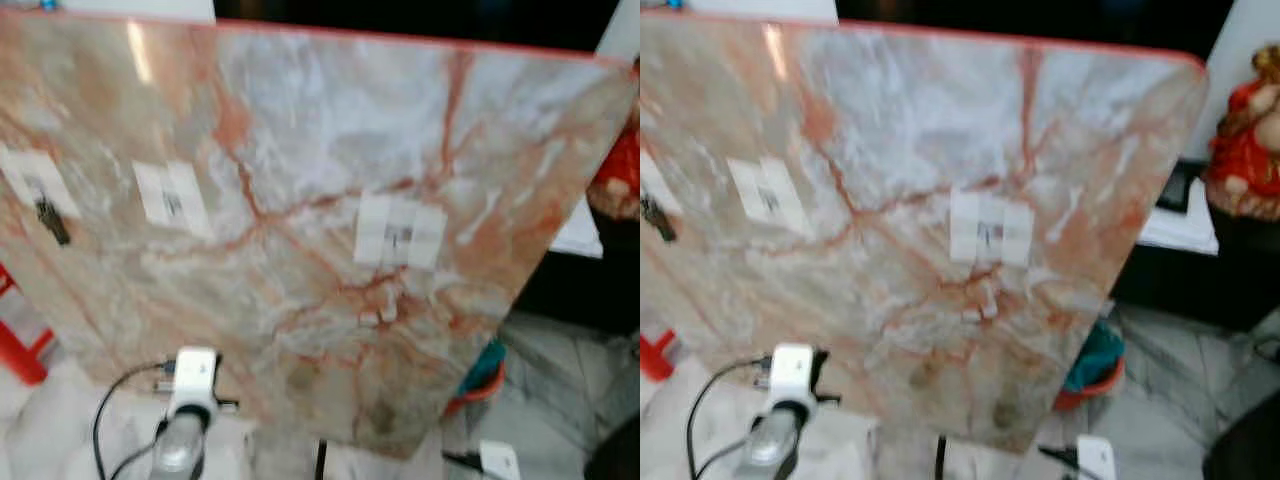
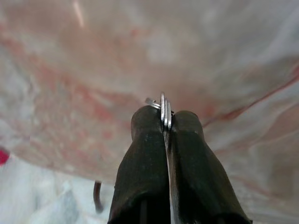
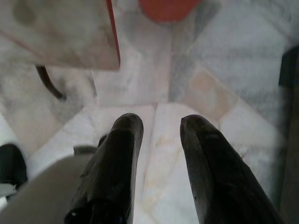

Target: Hang keys on a hook

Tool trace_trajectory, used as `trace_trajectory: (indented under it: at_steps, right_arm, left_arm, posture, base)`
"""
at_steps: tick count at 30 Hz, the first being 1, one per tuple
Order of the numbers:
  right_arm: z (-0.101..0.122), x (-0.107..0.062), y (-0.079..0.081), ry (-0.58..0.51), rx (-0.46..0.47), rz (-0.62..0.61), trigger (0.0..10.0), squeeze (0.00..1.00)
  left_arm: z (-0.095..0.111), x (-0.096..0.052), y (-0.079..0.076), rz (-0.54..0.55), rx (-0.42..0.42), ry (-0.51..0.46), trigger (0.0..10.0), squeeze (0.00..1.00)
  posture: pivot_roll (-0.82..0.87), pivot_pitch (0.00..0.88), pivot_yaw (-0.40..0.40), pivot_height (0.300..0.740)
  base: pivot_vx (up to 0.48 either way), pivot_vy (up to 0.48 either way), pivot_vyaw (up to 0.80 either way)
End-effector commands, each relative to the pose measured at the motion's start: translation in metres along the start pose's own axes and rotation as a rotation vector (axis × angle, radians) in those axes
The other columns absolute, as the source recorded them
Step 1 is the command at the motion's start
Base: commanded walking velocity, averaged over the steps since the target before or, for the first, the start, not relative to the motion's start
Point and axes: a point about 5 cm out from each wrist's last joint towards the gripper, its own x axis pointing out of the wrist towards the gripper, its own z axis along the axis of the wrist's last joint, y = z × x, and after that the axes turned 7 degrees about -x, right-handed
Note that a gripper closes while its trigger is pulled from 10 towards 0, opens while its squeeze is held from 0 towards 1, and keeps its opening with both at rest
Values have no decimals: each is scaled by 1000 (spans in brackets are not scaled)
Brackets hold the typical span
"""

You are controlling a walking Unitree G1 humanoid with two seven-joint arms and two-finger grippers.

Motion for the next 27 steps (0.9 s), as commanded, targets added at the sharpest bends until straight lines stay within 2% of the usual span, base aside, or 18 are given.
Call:
trace_trajectory:
  at_steps: [1,7,13,18,19,21,25,27]
  right_arm:
    - [2,1,6,-7,-4,13,10000,0]
    - [1,1,6,-6,-6,15,10000,0]
    - [1,0,5,-5,-10,15,10000,0]
    - [1,0,2,-4,-16,15,10000,0]
    - [1,0,2,-4,-16,15,10000,0]
    - [1,0,1,-3,-23,15,10000,0]
    - [0,0,1,-2,-32,17,10000,0]
    - [1,0,3,-2,-36,20,10000,0]
  left_arm:
    - [-4,-3,5,6,10,16,10000,0]
    - [1,-3,4,13,16,-20,10000,0]
    - [17,-2,10,51,23,-113,10000,0]
    - [46,5,18,71,89,-236,10000,0]
    - [46,5,18,71,89,-236,10000,0]
    - [64,9,21,89,135,-304,10000,0]
    - [80,11,23,109,131,-357,10000,0]
    - [98,12,18,90,162,-425,10000,0]
  posture:
    - [-47,0,-70,740]
    - [-46,0,-70,740]
    - [-46,0,-71,740]
    - [-42,0,-73,740]
    - [-42,0,-73,740]
    - [-45,0,-71,740]
    - [-46,0,-71,740]
    - [-46,0,-70,740]
  base:
    - [0,0,0]
    - [0,0,0]
    - [0,0,0]
    - [0,0,0]
    - [0,0,0]
    - [0,0,0]
    - [0,0,0]
    - [0,0,0]
